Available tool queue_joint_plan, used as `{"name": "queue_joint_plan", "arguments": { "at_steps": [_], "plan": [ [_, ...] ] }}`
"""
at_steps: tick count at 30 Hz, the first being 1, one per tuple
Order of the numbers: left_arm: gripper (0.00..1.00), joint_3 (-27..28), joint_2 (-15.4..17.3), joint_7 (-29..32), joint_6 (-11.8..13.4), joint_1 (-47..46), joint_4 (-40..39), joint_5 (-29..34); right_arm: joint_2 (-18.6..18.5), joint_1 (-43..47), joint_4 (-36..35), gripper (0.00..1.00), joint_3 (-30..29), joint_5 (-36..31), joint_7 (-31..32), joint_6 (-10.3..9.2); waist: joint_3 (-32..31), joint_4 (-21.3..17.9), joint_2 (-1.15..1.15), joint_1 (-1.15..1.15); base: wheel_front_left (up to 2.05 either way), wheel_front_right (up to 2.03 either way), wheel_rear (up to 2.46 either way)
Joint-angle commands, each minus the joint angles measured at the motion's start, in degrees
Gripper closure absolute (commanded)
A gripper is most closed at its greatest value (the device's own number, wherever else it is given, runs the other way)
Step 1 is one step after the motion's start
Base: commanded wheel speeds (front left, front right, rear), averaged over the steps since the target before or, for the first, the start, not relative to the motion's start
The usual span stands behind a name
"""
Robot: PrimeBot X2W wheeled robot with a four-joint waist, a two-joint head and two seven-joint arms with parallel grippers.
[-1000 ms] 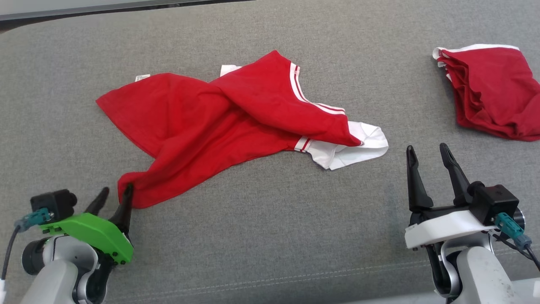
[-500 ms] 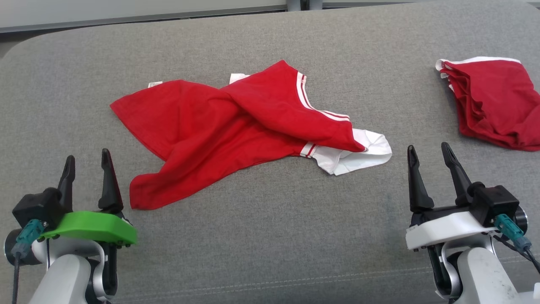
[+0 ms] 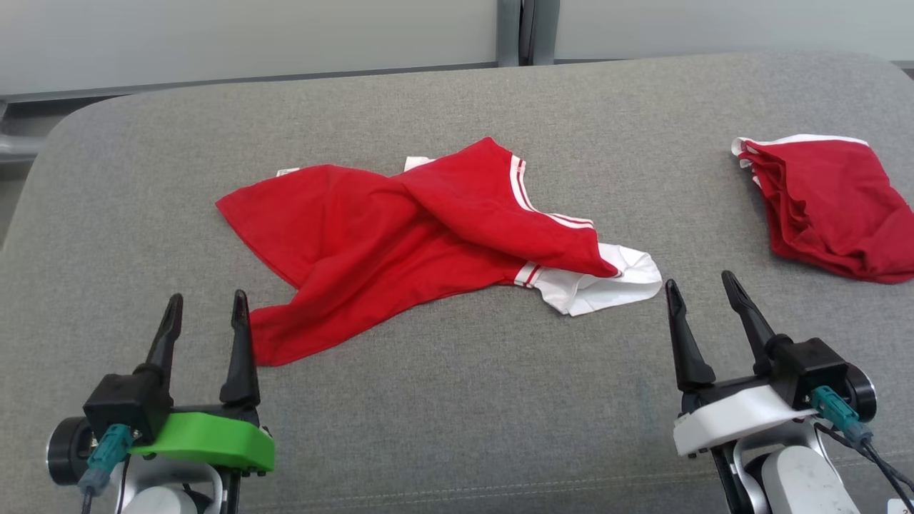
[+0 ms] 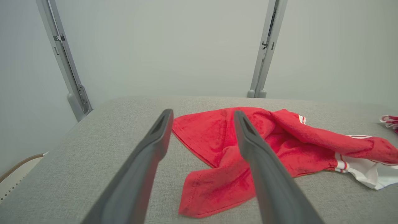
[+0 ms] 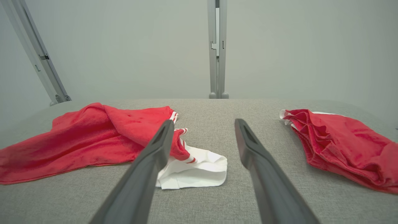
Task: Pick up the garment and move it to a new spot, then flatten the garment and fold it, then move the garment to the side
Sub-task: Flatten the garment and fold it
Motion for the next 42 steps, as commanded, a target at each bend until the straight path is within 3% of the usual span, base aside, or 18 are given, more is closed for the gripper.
{"name": "queue_joint_plan", "arguments": {
  "at_steps": [1, 24, 31, 42],
  "plan": [
    [0.0, -0.3, -0.2, 0.5, 0.4, 1.2, -0.4, 0.0, -0.4, 1.1, -0.4, 0.0, 0.0, -0.5, 0.4, -0.03, -0.9, 0.3, 0.0, 0.0, 0.0, 0.0, 0.0],
    [0.0, -2.7, 0.8, 3.8, 2.1, 2.9, -1.7, 0.6, -1.4, 3.7, -3.3, 0.0, 0.2, 0.1, 3.4, -0.03, -2.9, 1.0, 0.0, 0.0, 0.0, 0.0, 0.0],
    [0.0, -3.8, -0.1, 4.3, 1.0, 1.1, -1.3, 0.3, -6.7, -1.1, 2.0, 0.0, 4.2, 0.7, 8.1, -0.03, -0.9, 2.8, 0.0, 0.0, 0.0, 0.0, 0.0],
    [0.0, -6.3, -2.9, 2.6, -1.5, -3.6, 1.7, 0.3, -12.3, -12.6, 15.6, 0.0, 10.6, 2.5, 8.8, -0.03, 4.7, 7.4, 0.0, 0.0, 0.0, 0.0, 0.0]
  ]
}}
